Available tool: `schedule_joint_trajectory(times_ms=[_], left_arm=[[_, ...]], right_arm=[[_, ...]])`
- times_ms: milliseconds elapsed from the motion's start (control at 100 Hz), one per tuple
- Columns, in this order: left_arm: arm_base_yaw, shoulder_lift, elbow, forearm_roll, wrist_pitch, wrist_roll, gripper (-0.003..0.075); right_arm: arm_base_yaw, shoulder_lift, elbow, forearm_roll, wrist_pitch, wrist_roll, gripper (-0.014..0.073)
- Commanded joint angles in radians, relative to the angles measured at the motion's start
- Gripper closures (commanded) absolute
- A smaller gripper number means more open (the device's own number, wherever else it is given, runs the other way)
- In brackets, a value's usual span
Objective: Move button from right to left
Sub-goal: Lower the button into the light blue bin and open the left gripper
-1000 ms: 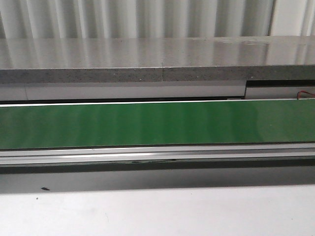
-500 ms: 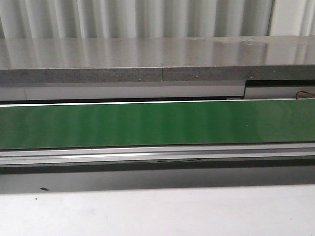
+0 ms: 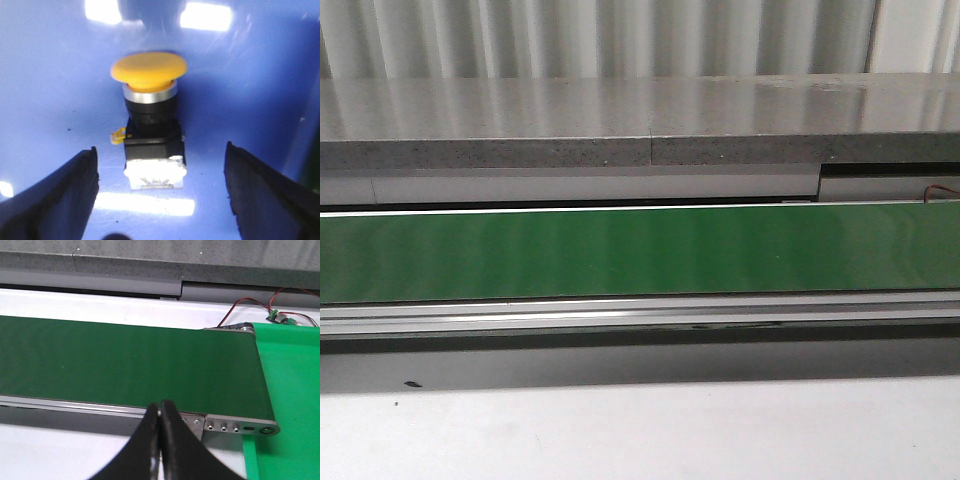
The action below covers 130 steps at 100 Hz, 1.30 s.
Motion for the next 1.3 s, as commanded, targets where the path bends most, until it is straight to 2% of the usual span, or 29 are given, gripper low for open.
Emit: schedule_joint_trajectory(times_ms=[0, 60, 80, 90, 240, 430, 600, 820, 1290], left_arm=[[-0.014, -0.122, -0.030, -0.031, -0.036, -0.029, 0.0255], [-0.028, -0.163, -0.023, -0.031, -0.081, -0.070, 0.0349], [-0.037, -0.186, -0.018, -0.031, -0.103, -0.075, 0.0404], [-0.039, -0.191, -0.015, -0.031, -0.103, -0.075, 0.0404], [-0.103, -0.305, 0.048, -0.031, -0.197, -0.128, 0.0745], [-0.207, -0.442, 0.170, -0.047, -0.300, -0.182, 0.0741], [-0.294, -0.567, 0.301, -0.125, -0.397, -0.182, 0.0741], [-0.391, -0.756, 0.473, -0.132, -0.484, -0.182, 0.0741], [-0.511, -1.223, 0.867, -0.160, -0.677, -0.180, 0.0741]], right_arm=[[-0.001, 0.005, -0.025, -0.003, -0.080, -0.007, 0.0662], [-0.001, 0.005, -0.025, -0.003, -0.080, -0.007, 0.0662], [-0.001, 0.005, -0.025, -0.003, -0.080, -0.007, 0.0662], [-0.001, 0.005, -0.025, -0.003, -0.080, -0.007, 0.0662], [-0.001, 0.005, -0.025, -0.003, -0.080, -0.007, 0.0662], [-0.001, 0.005, -0.025, -0.003, -0.080, -0.007, 0.0662], [-0.001, 0.005, -0.025, -0.003, -0.080, -0.007, 0.0662], [-0.001, 0.005, -0.025, -0.003, -0.080, -0.007, 0.0662], [-0.001, 0.005, -0.025, -0.003, -0.080, -0.007, 0.0662]])
